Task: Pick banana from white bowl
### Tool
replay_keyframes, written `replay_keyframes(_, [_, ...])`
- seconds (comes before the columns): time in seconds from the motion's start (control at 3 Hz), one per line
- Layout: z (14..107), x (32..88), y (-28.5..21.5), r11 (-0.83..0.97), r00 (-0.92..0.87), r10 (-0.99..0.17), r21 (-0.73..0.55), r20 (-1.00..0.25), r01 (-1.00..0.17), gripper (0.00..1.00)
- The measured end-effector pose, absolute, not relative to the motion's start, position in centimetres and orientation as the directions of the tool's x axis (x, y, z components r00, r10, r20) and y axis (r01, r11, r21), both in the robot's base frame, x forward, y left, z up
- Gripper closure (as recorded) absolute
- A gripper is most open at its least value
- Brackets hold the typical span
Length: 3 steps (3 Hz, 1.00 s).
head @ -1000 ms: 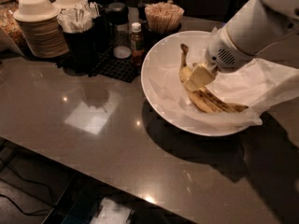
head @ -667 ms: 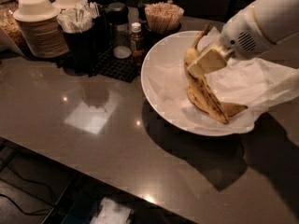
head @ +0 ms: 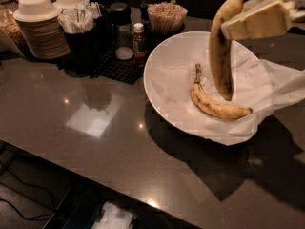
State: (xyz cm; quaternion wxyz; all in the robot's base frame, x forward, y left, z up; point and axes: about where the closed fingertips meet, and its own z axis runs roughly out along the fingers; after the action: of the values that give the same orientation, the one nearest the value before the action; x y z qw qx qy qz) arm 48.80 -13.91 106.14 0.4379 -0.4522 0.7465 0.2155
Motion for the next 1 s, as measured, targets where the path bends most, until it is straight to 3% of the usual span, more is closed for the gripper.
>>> replay_keyframes(0.33, [110.8, 46.0, -14.7, 0.454, -0.074, -0.437, -0.149, -0.897, -0.878, 1.0])
replay_keyframes(1.0, [114.5, 39.8, -11.4, 0.222, 0.169, -0.426, -0.284, -0.889, -0.933, 1.0])
